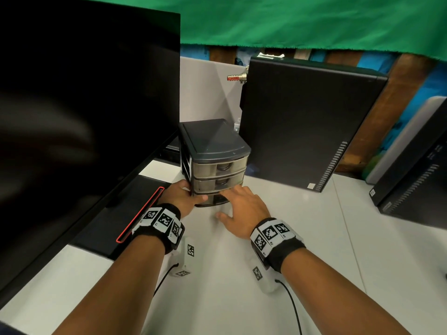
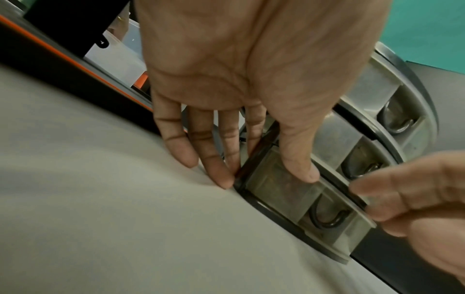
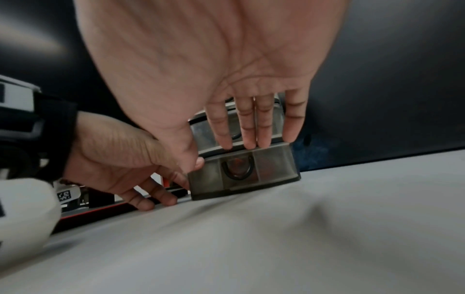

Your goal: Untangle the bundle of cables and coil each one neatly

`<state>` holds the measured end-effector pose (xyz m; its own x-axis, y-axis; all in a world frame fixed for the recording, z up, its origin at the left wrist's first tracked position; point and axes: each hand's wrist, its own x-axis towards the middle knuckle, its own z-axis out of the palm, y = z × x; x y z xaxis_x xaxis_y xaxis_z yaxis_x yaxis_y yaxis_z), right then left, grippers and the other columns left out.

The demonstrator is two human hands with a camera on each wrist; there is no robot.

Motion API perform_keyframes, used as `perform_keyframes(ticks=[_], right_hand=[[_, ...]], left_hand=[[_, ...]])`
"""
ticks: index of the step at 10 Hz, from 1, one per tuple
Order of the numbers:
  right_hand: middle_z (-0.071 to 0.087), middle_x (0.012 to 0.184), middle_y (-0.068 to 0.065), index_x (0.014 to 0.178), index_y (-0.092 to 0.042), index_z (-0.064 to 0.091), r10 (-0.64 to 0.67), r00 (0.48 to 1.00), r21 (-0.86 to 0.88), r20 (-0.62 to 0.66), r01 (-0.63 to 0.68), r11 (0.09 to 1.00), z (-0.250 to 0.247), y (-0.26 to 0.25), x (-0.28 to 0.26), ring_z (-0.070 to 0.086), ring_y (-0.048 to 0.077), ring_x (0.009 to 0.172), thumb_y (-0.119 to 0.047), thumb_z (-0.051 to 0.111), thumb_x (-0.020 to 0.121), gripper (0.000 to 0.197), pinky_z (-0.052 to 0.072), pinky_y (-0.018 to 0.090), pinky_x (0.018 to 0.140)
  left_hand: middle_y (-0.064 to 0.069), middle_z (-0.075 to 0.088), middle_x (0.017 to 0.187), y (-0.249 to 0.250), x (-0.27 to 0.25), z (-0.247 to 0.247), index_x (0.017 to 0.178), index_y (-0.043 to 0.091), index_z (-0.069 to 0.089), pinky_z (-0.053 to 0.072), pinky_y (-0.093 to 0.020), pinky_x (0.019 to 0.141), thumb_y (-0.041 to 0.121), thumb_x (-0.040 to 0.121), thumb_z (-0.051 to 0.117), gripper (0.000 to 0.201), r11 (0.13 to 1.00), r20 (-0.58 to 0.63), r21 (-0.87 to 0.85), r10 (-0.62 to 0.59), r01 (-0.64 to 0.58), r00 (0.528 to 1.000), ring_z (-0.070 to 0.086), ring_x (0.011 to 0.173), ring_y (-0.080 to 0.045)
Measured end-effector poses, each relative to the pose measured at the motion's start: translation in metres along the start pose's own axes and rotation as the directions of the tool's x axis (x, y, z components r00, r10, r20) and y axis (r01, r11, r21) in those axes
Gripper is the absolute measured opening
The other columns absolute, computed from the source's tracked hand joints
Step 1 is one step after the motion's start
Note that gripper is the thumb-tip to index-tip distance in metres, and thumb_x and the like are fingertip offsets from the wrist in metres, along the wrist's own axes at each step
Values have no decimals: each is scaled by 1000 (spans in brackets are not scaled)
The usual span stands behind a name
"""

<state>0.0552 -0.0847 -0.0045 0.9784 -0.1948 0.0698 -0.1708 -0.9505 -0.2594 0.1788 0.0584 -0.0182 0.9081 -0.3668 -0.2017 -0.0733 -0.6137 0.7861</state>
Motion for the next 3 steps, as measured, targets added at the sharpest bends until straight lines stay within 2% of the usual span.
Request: perform_keyframes(ticks=[1,2,3], right_hand=[[60,123,-3,126,-27,58,72,992,127,-104,-59,990,-9,4,-10,50,17,116,-41,58,94,35,47,33,92],[62,116,-4,123,-28,60,146,986,206,-82,-127,970,-19,6,-20,54,16,111,-41,58,95,31,46,29,86],[64,122,-3,128,-29,58,196,980,280,-32,-180,943,-25,9,-31,58,17,112,-44,59,95,37,48,30,91]], left_hand=[[-2,73,109,2,0,1,98,26,59,53,-42,95,34,82,79,26,1000,-13,22,-4,4,1000,68,99,-24],[-7,66,129,9,-7,1,132,16,55,48,-35,98,31,85,77,54,997,1,49,-66,66,998,63,115,-28],[-11,61,130,19,-19,3,141,12,41,52,-37,93,37,82,79,74,993,18,37,-115,115,993,62,111,-28]])
